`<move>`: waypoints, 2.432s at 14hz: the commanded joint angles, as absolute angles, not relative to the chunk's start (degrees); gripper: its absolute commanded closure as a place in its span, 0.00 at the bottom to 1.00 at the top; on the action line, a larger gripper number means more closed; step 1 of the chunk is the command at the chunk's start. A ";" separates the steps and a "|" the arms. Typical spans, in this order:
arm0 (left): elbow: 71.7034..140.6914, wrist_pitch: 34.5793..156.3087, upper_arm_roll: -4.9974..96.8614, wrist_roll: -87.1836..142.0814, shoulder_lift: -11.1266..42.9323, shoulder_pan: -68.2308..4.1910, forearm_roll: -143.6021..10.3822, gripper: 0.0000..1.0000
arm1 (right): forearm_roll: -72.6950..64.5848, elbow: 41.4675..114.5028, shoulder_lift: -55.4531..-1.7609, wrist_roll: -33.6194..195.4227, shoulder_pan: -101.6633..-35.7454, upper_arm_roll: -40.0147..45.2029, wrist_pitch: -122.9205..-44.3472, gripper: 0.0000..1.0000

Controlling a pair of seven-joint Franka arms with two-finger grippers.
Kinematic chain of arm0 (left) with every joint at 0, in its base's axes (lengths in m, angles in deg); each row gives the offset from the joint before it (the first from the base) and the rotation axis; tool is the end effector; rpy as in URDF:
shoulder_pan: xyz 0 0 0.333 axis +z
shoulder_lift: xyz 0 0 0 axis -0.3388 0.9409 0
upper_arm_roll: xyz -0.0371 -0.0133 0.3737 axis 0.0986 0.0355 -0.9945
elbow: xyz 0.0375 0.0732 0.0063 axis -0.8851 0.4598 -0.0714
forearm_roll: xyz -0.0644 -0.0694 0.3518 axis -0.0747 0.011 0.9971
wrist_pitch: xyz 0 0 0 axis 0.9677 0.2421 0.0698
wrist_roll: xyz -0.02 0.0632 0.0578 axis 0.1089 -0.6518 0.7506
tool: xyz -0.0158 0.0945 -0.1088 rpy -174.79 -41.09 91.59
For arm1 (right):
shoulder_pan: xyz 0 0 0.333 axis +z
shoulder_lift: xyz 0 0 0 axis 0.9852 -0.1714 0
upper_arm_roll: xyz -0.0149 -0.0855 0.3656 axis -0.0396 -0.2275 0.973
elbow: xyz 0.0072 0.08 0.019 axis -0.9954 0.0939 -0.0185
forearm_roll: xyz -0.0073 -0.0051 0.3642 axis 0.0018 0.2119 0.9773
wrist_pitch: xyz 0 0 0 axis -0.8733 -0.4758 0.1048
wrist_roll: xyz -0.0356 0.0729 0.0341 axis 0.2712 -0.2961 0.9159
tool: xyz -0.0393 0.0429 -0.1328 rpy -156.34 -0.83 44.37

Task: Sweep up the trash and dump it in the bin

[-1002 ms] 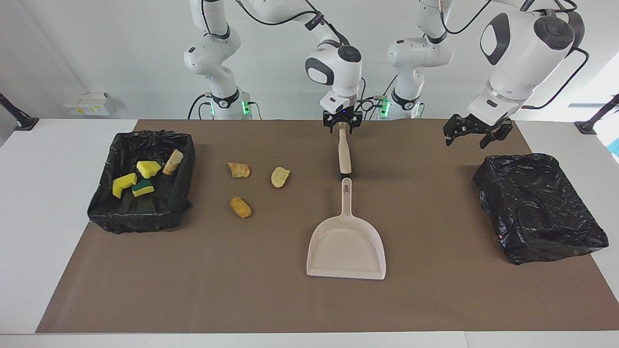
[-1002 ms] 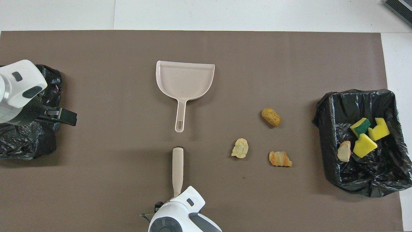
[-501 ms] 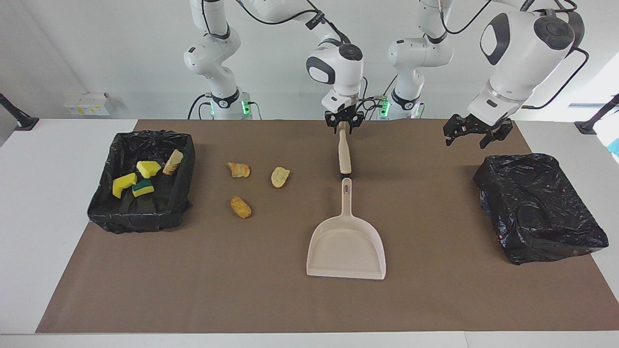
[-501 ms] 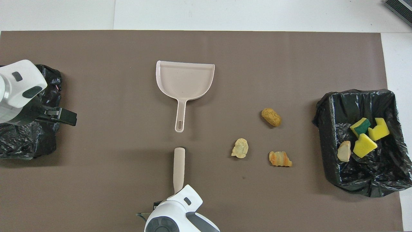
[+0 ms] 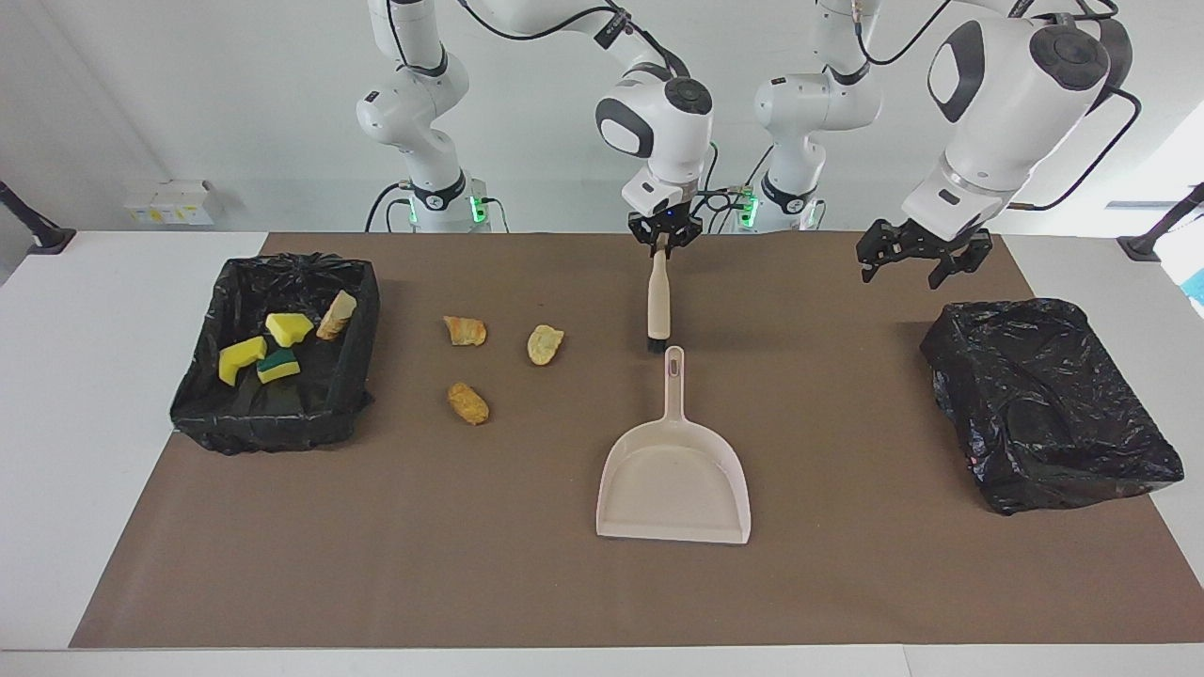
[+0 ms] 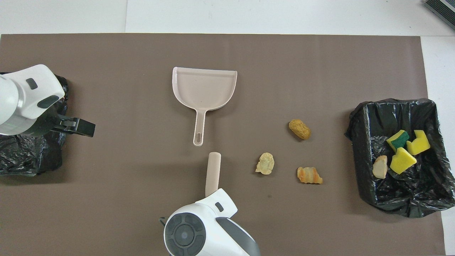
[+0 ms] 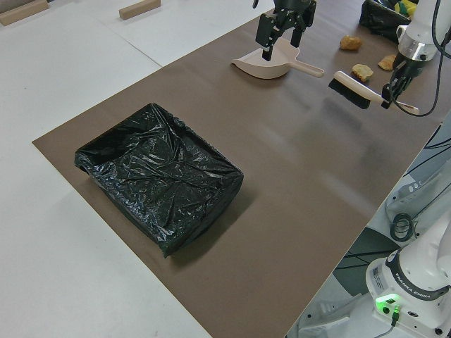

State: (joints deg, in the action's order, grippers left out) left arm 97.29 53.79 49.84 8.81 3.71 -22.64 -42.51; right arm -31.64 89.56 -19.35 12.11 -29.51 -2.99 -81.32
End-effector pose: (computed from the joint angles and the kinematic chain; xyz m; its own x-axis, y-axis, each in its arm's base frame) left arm 0.5066 -0.0911 0.5971 0.9748 -0.2220 -0.0229 -0.2217 -0.9750 0.0159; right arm 0.3270 0.4297 0.4323 0.9802 -0.1742 -0.0942 -0.1680 -0.9833 0.0701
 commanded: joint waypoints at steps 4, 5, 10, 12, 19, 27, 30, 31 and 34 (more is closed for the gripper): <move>96.67 66.20 49.67 26.40 7.14 -36.66 -44.19 0.00 | -33.67 90.51 -10.99 15.41 -41.69 -2.76 -66.17 1.00; 96.41 68.57 49.67 26.68 8.73 -38.24 -46.11 0.00 | -36.55 90.60 -10.89 16.38 -42.76 -2.76 -63.62 1.00; 93.86 80.52 49.67 25.19 22.34 -43.71 -46.13 0.00 | -39.92 92.87 -10.02 20.26 -50.41 -2.59 -56.14 1.00; 94.47 82.48 49.67 25.01 24.82 -44.15 -45.96 0.00 | -40.79 99.27 -6.34 20.61 -52.08 -2.76 -57.17 1.00; 96.40 83.36 49.58 22.64 28.69 -46.87 -43.68 0.00 | -41.68 127.49 10.98 25.08 -56.57 -2.85 -79.82 1.00; 94.82 75.72 49.50 21.77 28.26 -46.44 -37.71 1.00 | -35.56 125.24 6.70 33.22 -53.94 -2.94 -90.92 1.00; 94.82 71.50 48.71 5.86 24.32 -45.65 -33.84 1.00 | -32.10 119.62 2.04 41.15 -54.20 -2.85 -91.02 1.00; 94.82 70.71 48.53 -3.54 23.69 -43.29 -33.83 1.00 | -31.66 118.21 0.90 45.18 -54.03 -2.85 -91.02 1.00; 95.35 69.22 48.35 -19.14 20.62 -39.24 -33.83 1.00 | -27.62 111.72 -3.06 52.67 -53.41 -2.85 -89.27 1.00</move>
